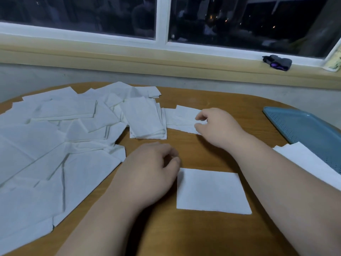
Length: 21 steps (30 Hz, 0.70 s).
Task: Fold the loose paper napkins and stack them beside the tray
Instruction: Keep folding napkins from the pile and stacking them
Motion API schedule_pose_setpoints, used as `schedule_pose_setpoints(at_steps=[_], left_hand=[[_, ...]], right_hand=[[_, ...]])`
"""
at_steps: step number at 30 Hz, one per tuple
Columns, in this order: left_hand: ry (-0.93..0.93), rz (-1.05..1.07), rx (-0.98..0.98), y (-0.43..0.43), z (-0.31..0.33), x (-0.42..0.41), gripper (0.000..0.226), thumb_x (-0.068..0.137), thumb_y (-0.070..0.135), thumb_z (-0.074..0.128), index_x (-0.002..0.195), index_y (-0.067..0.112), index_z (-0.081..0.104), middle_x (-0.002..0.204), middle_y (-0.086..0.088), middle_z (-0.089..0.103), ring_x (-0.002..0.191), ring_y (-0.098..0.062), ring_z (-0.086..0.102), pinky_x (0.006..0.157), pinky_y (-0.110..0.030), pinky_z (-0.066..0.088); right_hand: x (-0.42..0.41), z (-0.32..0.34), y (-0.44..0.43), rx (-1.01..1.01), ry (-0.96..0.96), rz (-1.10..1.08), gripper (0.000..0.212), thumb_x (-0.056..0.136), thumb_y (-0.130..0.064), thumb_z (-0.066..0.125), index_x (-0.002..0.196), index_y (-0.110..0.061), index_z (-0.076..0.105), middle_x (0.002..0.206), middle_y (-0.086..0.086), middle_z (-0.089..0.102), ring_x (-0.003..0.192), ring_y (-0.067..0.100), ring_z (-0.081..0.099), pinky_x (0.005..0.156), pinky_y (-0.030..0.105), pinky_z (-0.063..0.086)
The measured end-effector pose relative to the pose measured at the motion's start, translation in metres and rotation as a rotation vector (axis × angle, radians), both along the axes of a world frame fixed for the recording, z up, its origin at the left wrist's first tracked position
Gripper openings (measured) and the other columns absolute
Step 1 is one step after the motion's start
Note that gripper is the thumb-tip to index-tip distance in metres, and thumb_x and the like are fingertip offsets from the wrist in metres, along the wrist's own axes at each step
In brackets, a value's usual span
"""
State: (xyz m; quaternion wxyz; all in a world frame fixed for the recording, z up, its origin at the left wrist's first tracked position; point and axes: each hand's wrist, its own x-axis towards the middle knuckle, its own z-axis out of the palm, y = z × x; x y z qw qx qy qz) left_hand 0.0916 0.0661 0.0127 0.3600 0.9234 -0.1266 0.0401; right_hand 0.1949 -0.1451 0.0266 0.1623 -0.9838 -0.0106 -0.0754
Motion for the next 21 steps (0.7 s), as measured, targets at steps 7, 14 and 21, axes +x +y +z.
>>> schedule_pose_setpoints(at_steps=[7,14,21], left_hand=[[0.032,0.025,-0.062,0.000,-0.002,0.023,0.021,0.094,0.046,0.054,0.109,0.038,0.067,0.093,0.019,0.062,0.090,0.002,0.057,0.081,-0.025,0.050],[0.076,-0.019,-0.051,-0.006,-0.003,0.028,0.022,0.095,0.047,0.053,0.112,0.039,0.065,0.091,0.019,0.062,0.086,0.002,0.057,0.077,-0.024,0.051],[0.083,-0.014,-0.046,-0.005,-0.002,0.024,0.023,0.096,0.048,0.053,0.114,0.039,0.065,0.093,0.019,0.061,0.089,0.002,0.056,0.078,-0.023,0.050]], right_hand=[[0.062,-0.015,0.007,-0.109,0.120,-0.047,0.029,0.090,-0.025,0.057,0.118,-0.025,0.064,0.119,-0.007,0.059,0.105,0.018,0.054,0.078,0.030,0.045],[0.076,-0.016,0.002,-0.044,0.097,-0.078,0.004,0.088,-0.025,0.064,0.088,-0.027,0.068,0.093,-0.011,0.066,0.085,0.011,0.060,0.066,0.029,0.047],[0.073,-0.006,0.000,0.199,0.158,-0.180,0.016,0.086,-0.008,0.067,0.086,-0.022,0.076,0.093,-0.009,0.065,0.088,0.013,0.060,0.066,0.028,0.048]])
